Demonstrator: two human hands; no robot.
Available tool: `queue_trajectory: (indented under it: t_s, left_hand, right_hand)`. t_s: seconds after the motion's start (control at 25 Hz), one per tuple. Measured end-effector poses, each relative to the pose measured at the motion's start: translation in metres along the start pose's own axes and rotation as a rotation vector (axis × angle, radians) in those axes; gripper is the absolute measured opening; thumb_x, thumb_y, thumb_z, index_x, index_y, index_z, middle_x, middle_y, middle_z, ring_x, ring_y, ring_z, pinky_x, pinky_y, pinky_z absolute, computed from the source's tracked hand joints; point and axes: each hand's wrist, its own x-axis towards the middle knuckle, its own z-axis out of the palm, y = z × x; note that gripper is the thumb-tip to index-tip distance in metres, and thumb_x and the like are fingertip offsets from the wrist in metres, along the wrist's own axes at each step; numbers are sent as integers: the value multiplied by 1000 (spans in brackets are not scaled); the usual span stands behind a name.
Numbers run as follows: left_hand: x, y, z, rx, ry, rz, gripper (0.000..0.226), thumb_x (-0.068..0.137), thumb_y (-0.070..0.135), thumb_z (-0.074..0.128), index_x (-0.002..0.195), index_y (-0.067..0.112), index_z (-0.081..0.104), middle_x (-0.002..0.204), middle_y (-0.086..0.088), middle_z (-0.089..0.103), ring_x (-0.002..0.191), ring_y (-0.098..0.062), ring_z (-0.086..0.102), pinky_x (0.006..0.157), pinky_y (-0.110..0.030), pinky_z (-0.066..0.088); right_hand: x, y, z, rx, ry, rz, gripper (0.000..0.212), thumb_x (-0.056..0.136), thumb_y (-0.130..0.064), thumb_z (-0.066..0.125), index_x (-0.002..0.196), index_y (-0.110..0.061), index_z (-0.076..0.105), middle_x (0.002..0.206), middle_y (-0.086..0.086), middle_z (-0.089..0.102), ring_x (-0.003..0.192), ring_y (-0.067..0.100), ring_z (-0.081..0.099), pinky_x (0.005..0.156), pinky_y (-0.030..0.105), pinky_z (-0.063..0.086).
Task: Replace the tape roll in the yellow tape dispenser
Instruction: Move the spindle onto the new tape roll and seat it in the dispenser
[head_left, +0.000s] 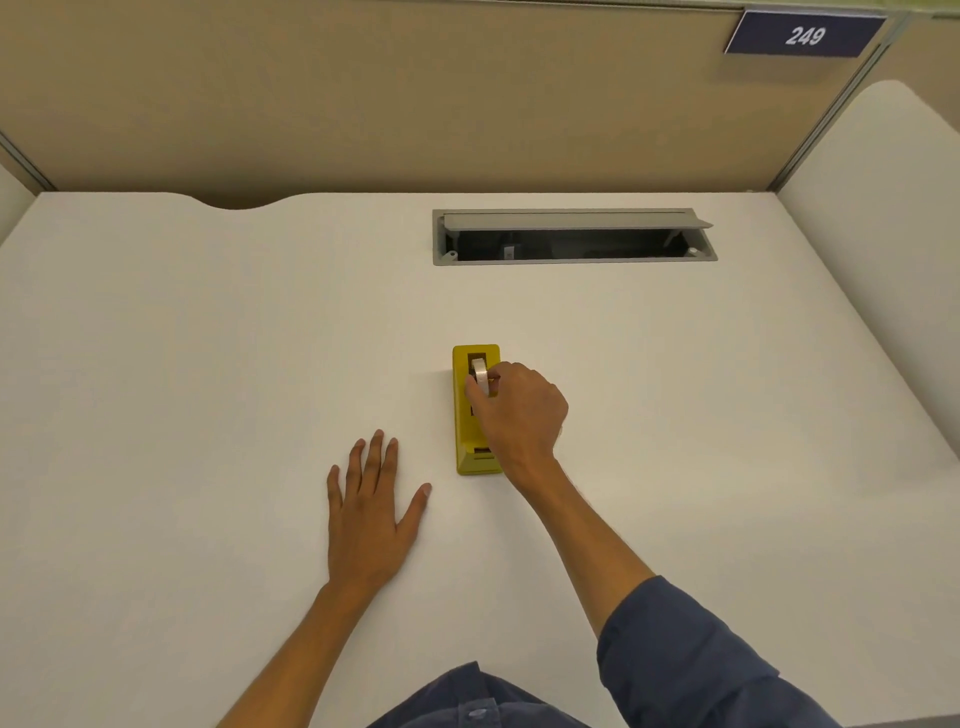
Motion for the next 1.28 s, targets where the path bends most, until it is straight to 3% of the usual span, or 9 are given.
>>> queue_trajectory:
  t_s: [0.28, 0.48, 0.64, 0.8, 1.0, 1.28]
  left_hand:
    - [1, 0, 1, 5, -5, -6, 78, 87, 67, 12, 151, 22, 13, 161, 0, 11, 149, -18, 3, 121, -45, 1]
    - [1, -1, 1, 11, -3, -4, 77, 87, 66, 13, 151, 22, 15, 161, -1, 13, 149, -19, 5, 121, -45, 2]
    - [0, 0, 1, 4, 4, -4, 77, 87, 66, 15, 150, 21, 17, 160, -1, 15, 148, -20, 7, 120, -46, 3]
    - [1, 0, 1, 15, -4, -5, 79, 86, 67, 11, 150, 21, 17, 161, -1, 14, 149, -20, 6, 120, -45, 3]
    - [0, 1, 0, 13, -7, -6, 80, 86, 67, 10, 151, 21, 16, 161, -2, 14, 149, -21, 6, 121, -47, 4]
    - [1, 1, 1, -3, 9, -2, 83, 85, 69, 7, 150, 19, 19, 160, -4, 18, 148, -23, 10, 120, -49, 7]
  right_hand:
    - [6, 1, 4, -36, -6, -9, 38, 89, -53, 52, 82, -20, 68, 74, -3, 67, 64, 19, 58, 57, 30, 43]
    - [8, 5, 3, -25, -32, -31, 36, 88, -52, 55, 87, -18, 66, 82, -2, 68, 72, 22, 63, 63, 34, 50]
    - [10, 9, 0, 79, -54, -74, 39, 83, -51, 59, 108, -21, 62, 98, -4, 65, 83, 21, 63, 67, 33, 47]
    - [16, 16, -3, 119, -174, -247, 57, 78, -42, 63, 129, -21, 51, 118, -2, 56, 101, 19, 57, 73, 33, 48]
    - [33, 23, -7, 108, -321, -345, 47, 71, -37, 68, 115, -23, 60, 111, -2, 53, 92, 19, 57, 66, 29, 44]
    - [52, 32, -10, 176, -458, -365, 56, 72, -40, 77, 122, -22, 59, 111, -3, 54, 91, 12, 54, 70, 28, 42]
